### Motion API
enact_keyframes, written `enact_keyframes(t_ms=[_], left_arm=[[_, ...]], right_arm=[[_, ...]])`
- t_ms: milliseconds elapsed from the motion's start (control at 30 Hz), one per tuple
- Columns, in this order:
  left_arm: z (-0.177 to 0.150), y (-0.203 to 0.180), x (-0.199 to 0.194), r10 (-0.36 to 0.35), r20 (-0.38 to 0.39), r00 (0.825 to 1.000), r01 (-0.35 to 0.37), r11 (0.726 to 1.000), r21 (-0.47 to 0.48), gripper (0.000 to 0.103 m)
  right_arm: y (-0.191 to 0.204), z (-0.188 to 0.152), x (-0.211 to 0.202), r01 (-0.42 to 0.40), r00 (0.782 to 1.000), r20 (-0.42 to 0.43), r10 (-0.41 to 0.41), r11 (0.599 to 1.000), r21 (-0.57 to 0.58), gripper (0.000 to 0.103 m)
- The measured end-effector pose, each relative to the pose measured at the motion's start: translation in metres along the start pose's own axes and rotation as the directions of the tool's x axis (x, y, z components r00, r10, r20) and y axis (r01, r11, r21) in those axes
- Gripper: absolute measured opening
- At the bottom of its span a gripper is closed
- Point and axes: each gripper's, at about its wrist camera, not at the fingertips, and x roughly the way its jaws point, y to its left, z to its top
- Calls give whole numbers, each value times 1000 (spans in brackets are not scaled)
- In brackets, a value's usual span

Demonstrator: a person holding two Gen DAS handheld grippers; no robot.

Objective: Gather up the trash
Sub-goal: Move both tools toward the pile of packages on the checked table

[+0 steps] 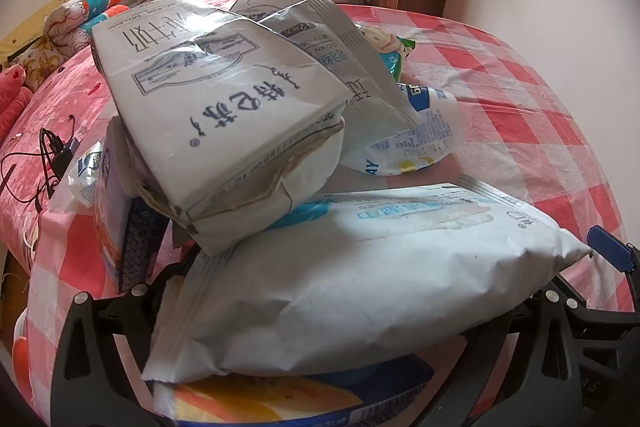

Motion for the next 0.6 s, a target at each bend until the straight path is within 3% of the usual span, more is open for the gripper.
enact_keyframes(t_ms=[433,600], left_arm=[[-12,8,-14,-18,-24,1000,19,999,29,99],[-17,10,-31,-33,13,999,32,998,58,99]], right_arm=[[3,-3,-2,22,999,-29,-22,1000,3,99],[8,-11,-28,59,997,42,-58,998,-20,99]])
